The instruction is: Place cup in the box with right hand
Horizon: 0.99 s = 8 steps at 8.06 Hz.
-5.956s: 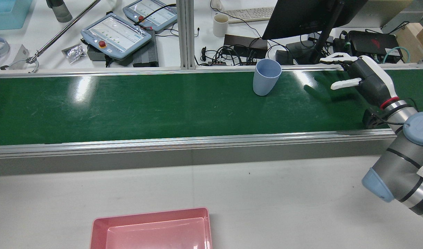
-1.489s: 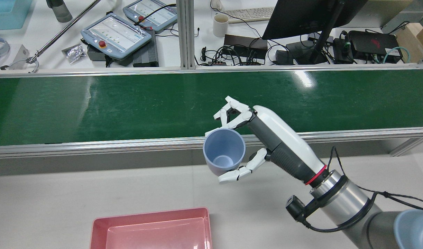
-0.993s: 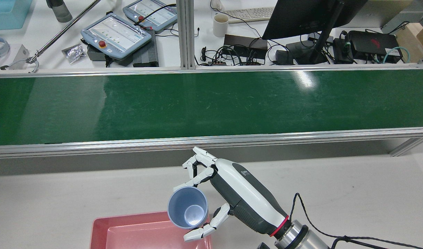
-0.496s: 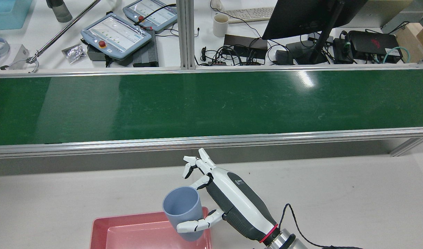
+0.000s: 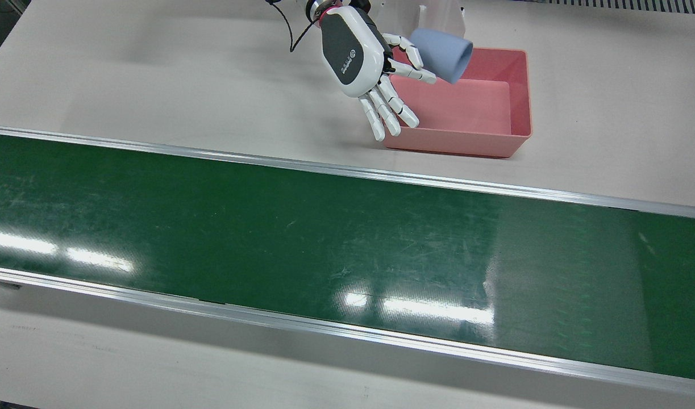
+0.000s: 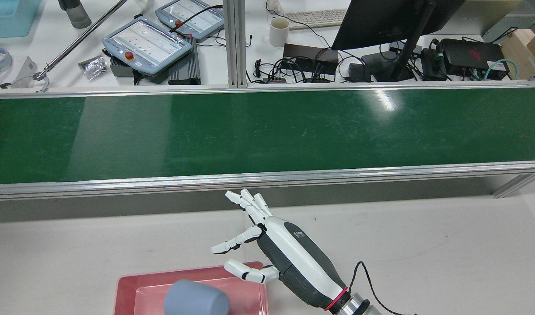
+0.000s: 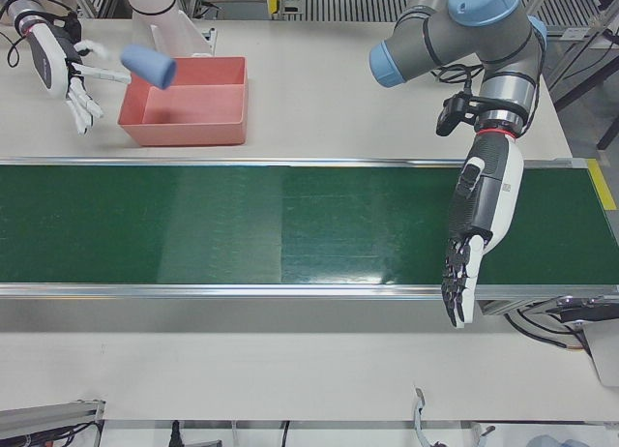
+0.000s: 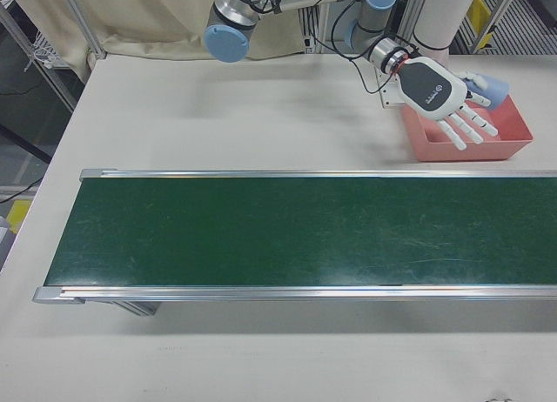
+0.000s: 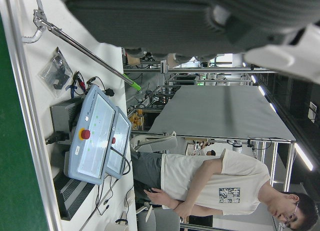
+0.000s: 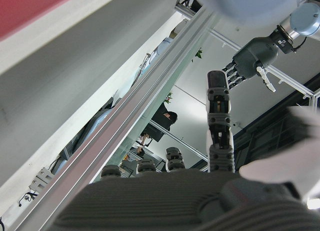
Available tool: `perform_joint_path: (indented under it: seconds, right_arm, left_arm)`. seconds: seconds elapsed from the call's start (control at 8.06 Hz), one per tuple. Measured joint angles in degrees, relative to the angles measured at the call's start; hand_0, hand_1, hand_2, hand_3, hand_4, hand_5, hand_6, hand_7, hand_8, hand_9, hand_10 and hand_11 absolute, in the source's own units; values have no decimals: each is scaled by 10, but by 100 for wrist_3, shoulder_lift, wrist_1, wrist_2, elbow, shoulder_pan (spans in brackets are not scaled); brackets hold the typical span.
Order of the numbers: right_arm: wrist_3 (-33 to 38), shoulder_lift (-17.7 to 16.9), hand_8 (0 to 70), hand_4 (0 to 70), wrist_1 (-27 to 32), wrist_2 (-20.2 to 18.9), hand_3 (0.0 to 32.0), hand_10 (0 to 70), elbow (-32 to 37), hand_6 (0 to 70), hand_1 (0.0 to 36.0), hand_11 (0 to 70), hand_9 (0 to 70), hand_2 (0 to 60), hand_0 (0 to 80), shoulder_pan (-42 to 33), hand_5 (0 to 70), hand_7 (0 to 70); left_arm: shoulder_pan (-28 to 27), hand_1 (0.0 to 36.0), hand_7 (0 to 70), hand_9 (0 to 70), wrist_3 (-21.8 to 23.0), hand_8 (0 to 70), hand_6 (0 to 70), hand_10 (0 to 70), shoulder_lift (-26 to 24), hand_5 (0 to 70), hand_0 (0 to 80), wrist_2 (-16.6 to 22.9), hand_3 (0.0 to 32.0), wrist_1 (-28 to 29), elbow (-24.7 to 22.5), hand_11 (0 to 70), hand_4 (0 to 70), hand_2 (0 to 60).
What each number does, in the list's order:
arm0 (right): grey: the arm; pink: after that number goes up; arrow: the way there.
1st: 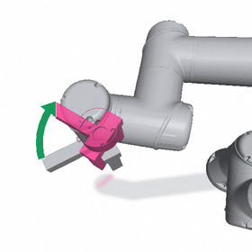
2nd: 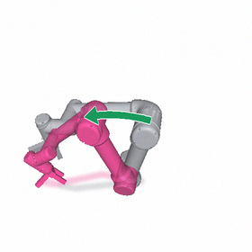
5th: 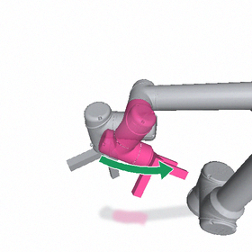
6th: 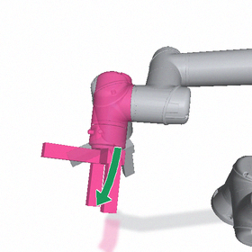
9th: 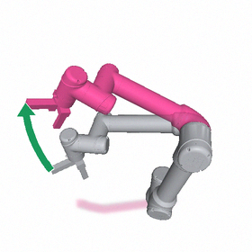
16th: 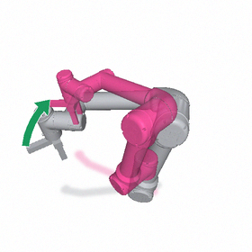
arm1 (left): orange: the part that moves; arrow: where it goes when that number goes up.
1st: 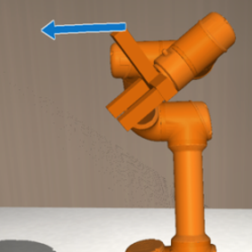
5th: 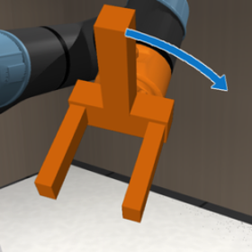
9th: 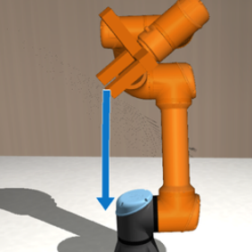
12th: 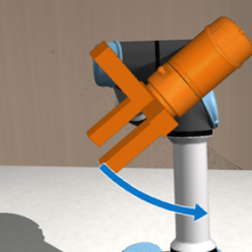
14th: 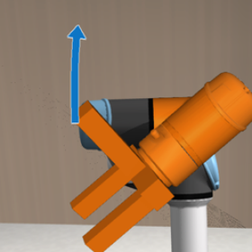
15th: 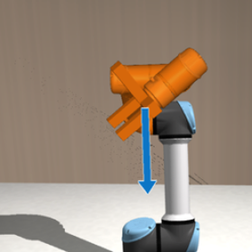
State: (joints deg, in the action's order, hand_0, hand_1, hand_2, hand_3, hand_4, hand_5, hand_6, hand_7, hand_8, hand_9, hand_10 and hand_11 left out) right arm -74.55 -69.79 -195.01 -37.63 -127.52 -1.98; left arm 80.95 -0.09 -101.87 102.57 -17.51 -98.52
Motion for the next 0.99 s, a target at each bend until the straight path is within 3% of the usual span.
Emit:
perform_joint_path:
  seconds: [0.12, 0.37, 0.5, 0.74, 0.99]
  right_arm:
    - [6, 9, 56, 177, -1, -2, 320, 0, 4, 0, 0, 0, 43, 10, 0, 6, 0, 160]
    - [19, 55, 65, 234, -1, -6, 320, 0, 43, 0, 0, 0, 44, 0, 0, 12, 0, 169]
    - [104, 31, 66, 280, -11, -7, 298, 0, 1, 0, 0, 0, 57, 0, 42, -16, 0, 186]
    - [852, -481, 59, 336, -50, -90, 120, 0, -375, 21, 0, 0, 87, 0, 382, -416, 0, 221]
    - [1794, -935, 65, 366, -71, -809, 38, 15, -598, 40, 0, 19, 107, 0, 392, -1541, 6, 251]
  left_arm:
    - [0, 0, 0, 0, 0, 0, 0, 0, 0, 0, 0, 0, 0, 1, 0, 0, 0, 0]
    - [0, 0, 0, 0, 0, 0, 0, 0, 0, 0, 0, 0, 0, 2, 0, 0, 0, 0]
    - [0, 0, 0, 0, 0, 0, 0, 0, 0, 0, 0, 0, 0, 2, 0, 0, 0, 0]
    - [0, 0, 0, 0, 0, 0, 0, 0, 0, 0, 0, 0, 0, 2, 0, 0, 0, 0]
    - [2, 0, 0, 0, 0, 0, 0, 0, 0, 0, 0, 0, 0, 2, -3, 0, 0, 0]
